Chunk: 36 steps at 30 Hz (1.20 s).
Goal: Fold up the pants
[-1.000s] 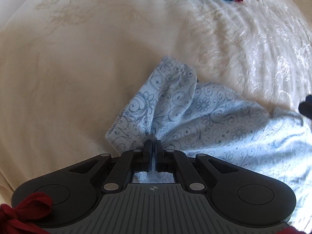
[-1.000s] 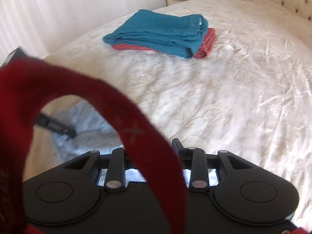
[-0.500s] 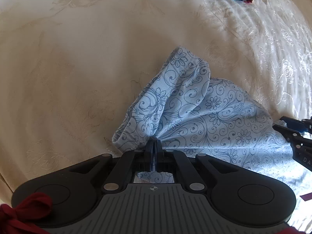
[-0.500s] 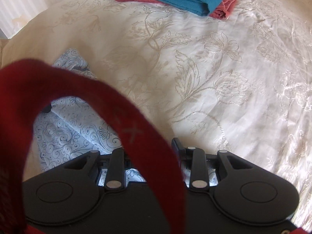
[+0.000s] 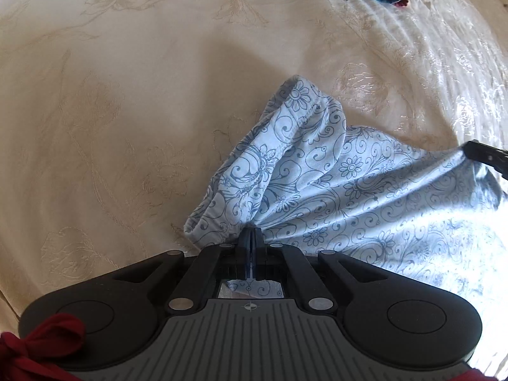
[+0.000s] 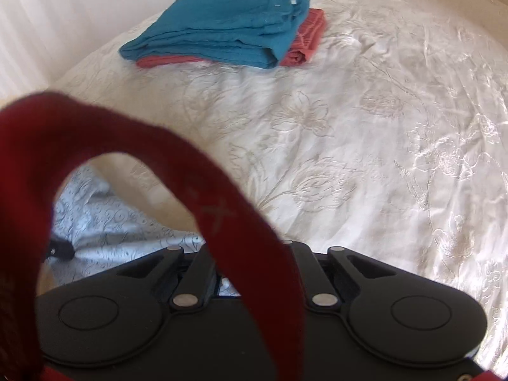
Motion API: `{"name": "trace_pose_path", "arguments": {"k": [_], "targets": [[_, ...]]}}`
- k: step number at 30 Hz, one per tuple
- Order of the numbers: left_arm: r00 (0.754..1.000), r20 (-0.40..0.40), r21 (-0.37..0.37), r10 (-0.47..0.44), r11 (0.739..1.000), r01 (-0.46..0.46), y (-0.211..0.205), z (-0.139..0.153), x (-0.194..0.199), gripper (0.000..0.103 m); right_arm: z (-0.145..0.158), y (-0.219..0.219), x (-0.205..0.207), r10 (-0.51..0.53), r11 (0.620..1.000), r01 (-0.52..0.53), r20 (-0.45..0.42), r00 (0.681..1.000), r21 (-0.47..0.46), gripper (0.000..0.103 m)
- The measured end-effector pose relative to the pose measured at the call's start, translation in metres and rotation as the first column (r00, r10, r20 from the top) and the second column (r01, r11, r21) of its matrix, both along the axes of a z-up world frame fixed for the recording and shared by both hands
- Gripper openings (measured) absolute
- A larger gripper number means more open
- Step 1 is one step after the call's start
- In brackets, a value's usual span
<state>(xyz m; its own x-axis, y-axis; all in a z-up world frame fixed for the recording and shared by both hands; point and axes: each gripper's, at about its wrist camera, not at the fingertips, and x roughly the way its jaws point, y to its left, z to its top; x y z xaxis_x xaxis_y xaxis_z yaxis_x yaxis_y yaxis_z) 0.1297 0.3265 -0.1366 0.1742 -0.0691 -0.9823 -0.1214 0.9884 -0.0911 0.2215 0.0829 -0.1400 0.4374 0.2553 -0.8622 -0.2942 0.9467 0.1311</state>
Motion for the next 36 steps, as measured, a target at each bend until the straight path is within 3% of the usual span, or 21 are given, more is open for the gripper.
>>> {"name": "trace_pose_path", "arguments": {"k": [3,7,10,13,18,22,25,30,36], "targets": [[1.0,0.001,-0.008,0.0,1.0,0.0,0.002,0.005,-0.001,0.003,-0.019,0.008,0.01,0.003,0.999,-0.004,-0.031,1.0,-0.035,0.012],[1.0,0.018,-0.026,-0.009,1.0,0.009,0.005,0.028,-0.005,0.003,0.003,0.005,-0.004,-0.093,0.995,0.095,0.107,0.99,-0.015,0.033],[0.997,0.078,-0.053,-0.025,0.998,0.029,0.005,0.052,-0.001,0.003,0.027,-0.008,-0.02,-0.126,0.992,0.124,0.176,0.976,0.023,0.034],[0.99,0.137,-0.083,-0.038,0.995,0.049,-0.002,0.065,0.014,0.003,0.039,-0.015,-0.039,-0.114,0.993,0.109,0.166,0.98,0.041,0.034],[0.986,0.168,-0.085,-0.021,0.996,0.036,-0.018,0.058,0.048,0.003,0.038,-0.007,-0.071,-0.07,0.996,0.065,0.1,0.992,0.056,0.035],[0.989,0.14,-0.049,-0.054,0.997,0.062,-0.024,0.046,0.067,0.003,0.035,0.008,-0.077,-0.042,0.996,0.036,0.069,0.997,0.08,0.035],[0.989,0.139,-0.062,-0.045,0.997,0.054,-0.019,0.045,0.072,0.003,0.038,0.022,-0.073,-0.024,0.995,0.017,0.068,0.997,0.102,0.035],[0.98,0.183,-0.041,0.079,0.997,-0.073,0.004,0.058,0.073,0.003,0.047,0.061,-0.055,0.097,0.984,-0.11,0.096,0.991,0.138,0.036],[0.951,0.22,0.013,0.218,0.974,-0.226,0.045,0.075,0.042,0.003,0.049,0.132,-0.012,0.229,0.957,-0.244,0.107,0.968,0.159,0.036]]}}
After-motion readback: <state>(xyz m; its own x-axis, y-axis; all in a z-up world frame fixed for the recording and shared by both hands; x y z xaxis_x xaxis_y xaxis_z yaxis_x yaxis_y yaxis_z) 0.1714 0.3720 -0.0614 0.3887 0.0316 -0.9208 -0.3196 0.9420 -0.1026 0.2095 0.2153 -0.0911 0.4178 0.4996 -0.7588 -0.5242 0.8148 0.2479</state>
